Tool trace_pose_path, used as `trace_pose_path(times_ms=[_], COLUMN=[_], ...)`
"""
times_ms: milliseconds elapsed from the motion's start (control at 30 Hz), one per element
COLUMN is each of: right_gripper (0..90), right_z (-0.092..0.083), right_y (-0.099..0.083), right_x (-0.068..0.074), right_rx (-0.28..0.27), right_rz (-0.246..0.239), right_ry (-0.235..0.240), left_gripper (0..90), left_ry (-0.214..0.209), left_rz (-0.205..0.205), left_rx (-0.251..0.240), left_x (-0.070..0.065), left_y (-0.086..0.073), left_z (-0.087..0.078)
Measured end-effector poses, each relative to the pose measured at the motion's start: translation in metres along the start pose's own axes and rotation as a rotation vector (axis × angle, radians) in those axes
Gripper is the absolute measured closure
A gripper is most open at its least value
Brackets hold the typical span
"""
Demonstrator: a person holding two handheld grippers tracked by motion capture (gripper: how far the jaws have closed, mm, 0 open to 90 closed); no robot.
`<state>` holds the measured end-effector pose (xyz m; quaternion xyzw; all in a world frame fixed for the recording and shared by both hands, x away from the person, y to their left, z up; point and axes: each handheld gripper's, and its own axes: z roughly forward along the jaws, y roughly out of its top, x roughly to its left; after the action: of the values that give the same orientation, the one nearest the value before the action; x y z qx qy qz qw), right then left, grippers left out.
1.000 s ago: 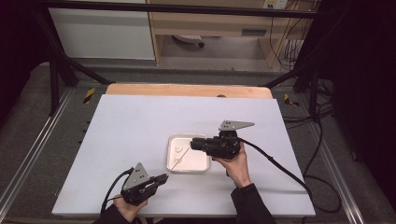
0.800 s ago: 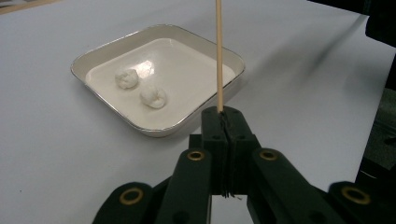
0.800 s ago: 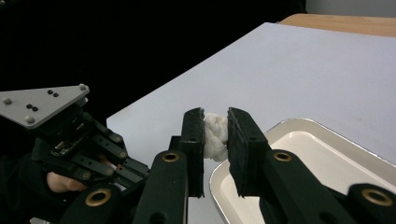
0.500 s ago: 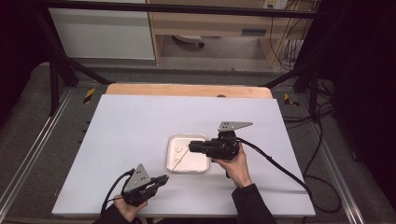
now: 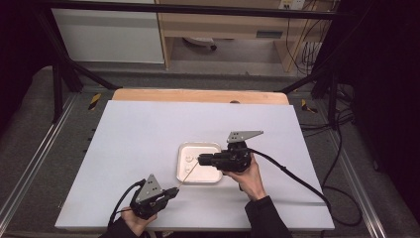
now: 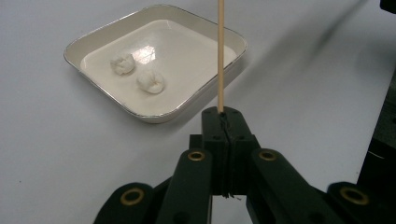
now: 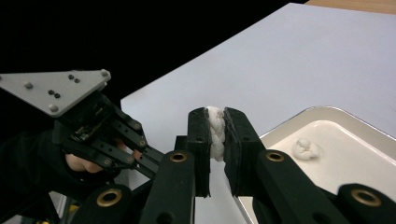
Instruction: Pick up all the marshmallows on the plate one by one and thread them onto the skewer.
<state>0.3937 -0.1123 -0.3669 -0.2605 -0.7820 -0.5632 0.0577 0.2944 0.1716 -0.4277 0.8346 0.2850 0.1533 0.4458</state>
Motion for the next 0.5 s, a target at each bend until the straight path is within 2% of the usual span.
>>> trace_pose_path(times_ms=[500], right_gripper=[82.2], right_z=[0.0027], right_y=[-0.0038], right_x=[0.0010], right_rx=[0.042], right_rz=[-0.012], right_ry=[0.022], left_gripper=[89.2], left_ry=[0.009], left_rz=[0.012], left_rx=[0.018], left_x=[-0.0024], left_y=[0.0014], left_z=[0.0008])
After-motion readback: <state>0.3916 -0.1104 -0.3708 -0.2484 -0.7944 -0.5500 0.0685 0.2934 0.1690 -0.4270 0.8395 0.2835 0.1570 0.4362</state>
